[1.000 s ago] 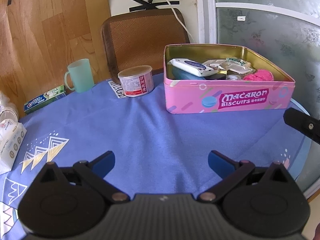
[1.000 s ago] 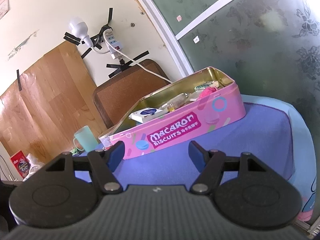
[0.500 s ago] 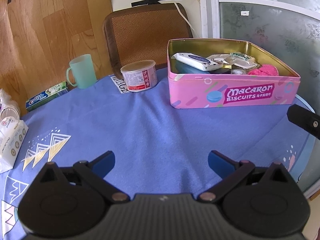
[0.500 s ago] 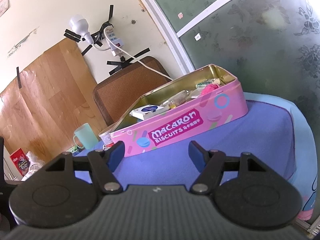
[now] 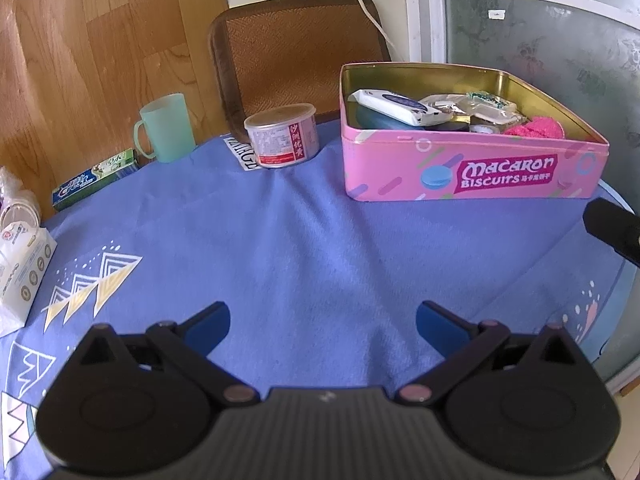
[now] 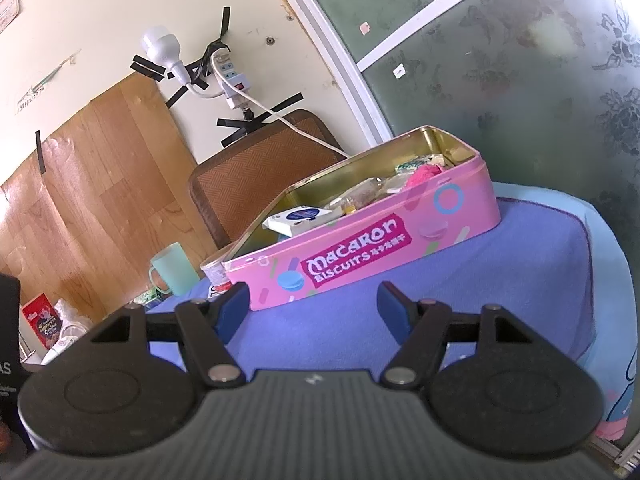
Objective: Organize soft objects
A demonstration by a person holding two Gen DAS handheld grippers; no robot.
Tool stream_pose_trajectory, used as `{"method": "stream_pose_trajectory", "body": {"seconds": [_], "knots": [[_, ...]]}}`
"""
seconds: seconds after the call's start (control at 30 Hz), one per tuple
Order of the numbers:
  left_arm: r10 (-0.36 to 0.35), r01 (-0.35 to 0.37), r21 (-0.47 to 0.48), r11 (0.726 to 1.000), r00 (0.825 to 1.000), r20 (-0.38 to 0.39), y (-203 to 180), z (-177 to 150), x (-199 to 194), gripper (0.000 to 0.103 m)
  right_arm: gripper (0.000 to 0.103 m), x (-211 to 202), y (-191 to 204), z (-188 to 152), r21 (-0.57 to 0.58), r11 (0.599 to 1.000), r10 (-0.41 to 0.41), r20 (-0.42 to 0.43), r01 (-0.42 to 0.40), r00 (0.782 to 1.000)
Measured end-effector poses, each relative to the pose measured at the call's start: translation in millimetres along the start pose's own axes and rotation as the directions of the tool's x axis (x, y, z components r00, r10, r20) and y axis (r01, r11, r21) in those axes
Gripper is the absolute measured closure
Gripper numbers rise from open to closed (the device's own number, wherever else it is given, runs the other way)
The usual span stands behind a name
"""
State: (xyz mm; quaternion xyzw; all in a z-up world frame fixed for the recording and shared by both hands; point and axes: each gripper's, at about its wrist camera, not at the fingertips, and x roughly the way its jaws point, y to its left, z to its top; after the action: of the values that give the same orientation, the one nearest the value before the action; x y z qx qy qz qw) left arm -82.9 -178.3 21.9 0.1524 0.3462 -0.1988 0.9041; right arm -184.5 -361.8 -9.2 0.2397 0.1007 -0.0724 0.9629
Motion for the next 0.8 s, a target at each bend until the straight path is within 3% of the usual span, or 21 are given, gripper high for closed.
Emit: {"method": "stream_pose_trajectory", "body": {"seconds": [0.8], "knots": [[0.009, -0.008, 0.032, 0.999, 1.0, -0.017, -4.9, -1.4, 0.1, 0.0, 0.031, -0.8, 0.0, 1.3, 0.003, 1.0, 0.018, 0.01, -0.018, 1.0]]}}
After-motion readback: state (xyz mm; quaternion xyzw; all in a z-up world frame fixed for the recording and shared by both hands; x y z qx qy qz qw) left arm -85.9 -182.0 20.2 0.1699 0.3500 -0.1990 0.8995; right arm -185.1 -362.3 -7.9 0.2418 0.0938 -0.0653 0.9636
